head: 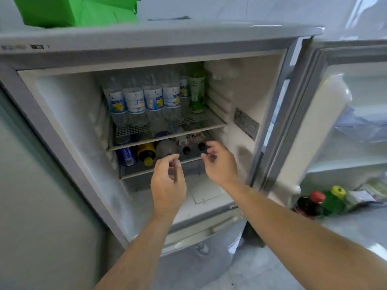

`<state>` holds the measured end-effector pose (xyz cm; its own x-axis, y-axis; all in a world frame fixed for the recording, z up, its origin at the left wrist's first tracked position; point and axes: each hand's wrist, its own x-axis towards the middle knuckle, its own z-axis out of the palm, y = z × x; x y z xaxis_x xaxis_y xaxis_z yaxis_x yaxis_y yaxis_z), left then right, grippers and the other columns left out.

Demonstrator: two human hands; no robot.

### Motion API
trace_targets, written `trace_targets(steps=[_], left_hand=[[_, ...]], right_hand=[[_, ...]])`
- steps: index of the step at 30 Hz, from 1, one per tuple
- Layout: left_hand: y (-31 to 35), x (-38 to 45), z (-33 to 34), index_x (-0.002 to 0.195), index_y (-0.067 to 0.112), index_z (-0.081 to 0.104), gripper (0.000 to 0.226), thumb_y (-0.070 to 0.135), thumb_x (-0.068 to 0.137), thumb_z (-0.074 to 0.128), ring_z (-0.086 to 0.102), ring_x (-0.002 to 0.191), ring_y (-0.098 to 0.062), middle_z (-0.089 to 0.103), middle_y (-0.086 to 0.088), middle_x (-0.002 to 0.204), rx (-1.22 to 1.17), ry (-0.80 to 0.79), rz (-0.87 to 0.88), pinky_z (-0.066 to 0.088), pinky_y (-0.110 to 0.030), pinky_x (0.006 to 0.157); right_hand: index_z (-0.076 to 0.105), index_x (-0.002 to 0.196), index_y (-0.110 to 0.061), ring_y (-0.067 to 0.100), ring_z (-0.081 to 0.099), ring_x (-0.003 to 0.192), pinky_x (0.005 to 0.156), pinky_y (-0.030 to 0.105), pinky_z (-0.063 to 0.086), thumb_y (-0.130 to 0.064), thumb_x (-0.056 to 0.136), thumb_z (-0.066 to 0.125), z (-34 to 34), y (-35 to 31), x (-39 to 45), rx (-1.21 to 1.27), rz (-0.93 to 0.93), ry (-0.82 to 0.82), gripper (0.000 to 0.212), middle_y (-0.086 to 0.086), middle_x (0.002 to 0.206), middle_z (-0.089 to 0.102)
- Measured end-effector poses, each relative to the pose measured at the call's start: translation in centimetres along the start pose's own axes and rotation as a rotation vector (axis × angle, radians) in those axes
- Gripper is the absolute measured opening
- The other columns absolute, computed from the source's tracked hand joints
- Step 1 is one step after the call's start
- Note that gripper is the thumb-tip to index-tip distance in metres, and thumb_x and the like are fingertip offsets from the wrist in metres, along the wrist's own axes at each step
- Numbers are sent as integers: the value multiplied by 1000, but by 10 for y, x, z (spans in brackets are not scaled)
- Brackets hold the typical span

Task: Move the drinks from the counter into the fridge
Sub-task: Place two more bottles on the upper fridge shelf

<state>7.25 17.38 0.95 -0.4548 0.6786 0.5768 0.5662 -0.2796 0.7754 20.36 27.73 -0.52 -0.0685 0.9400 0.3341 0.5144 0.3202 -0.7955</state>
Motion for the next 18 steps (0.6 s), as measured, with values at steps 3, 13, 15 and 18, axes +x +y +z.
trace_targets(steps=[3,13,15,18], left_hand=[[7,-34,21,104,14,68,14,10,97,56,58,81,-2,66,5,94,-22,-45,-59,44,-8,74],[32,-149,84,90,14,70,10,15,95,61,59,70,-8,66,5,80,-13,-444,-103,40,-6,64],[34,-178,94,82,18,69,11,16,92,65,60,68,-6,67,7,75,-7,-551,-128,43,-16,63],[30,-232,99,67,27,62,25,15,85,74,62,69,-3,65,9,66,-7,-737,-191,42,-9,61]], right_hand=[[59,125,-24,9,61,80,77,25,50,-30,92,65,-37,37,-50,-51,80,31,34,-9,96,63],[65,113,-16,21,67,88,79,29,49,-26,92,67,-145,133,-196,-105,424,171,24,0,95,72],[65,113,-18,18,66,84,76,26,48,-26,92,67,-167,152,-228,-108,498,200,23,-4,89,68],[65,112,-24,8,63,76,72,24,51,-29,92,66,-203,179,-283,-102,629,240,21,-11,88,64]])
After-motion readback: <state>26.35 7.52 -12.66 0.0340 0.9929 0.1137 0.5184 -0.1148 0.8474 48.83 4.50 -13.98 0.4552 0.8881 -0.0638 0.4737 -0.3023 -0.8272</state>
